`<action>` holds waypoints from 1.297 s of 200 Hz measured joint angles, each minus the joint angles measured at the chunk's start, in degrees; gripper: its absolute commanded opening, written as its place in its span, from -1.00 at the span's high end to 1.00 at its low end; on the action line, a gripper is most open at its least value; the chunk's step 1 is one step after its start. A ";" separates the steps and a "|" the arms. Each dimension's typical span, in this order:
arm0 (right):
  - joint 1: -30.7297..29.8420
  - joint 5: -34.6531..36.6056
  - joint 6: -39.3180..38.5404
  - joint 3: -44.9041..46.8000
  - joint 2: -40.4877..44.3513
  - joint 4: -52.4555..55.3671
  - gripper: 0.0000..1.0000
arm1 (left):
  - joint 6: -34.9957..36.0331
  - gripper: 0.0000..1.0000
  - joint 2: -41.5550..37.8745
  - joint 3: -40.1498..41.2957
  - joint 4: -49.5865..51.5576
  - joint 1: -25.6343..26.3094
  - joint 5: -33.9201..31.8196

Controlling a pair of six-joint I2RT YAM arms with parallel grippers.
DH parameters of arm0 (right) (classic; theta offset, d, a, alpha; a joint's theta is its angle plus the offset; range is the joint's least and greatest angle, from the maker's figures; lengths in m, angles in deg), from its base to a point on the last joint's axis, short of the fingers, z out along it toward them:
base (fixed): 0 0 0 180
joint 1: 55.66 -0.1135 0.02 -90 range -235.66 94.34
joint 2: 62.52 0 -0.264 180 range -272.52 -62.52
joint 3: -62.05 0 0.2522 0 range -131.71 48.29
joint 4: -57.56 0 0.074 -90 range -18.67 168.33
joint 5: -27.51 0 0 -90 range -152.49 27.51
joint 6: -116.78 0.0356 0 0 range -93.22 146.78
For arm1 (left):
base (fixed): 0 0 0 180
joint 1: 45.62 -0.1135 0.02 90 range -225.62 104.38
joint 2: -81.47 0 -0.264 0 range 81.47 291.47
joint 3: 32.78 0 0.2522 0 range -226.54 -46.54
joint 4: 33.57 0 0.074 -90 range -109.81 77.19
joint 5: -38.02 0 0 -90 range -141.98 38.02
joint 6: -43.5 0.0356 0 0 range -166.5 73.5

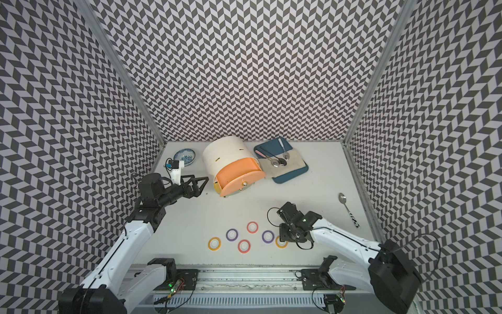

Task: Place the transparent tape into the drawer according to color
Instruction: Pick up the tape at the center of the board.

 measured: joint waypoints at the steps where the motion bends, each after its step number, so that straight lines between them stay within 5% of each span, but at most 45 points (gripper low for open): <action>1: 0.00 0.00 -0.04 0.00 -0.07 0.02 -0.06 | 0.00 -1.00 -0.02 0.00 0.00 0.00 0.00; 259: -7.37 2.78 -1.86 -1.92 -9.49 0.44 0.58 | 0.02 -1.00 -2.38 1.01 3.08 0.00 0.46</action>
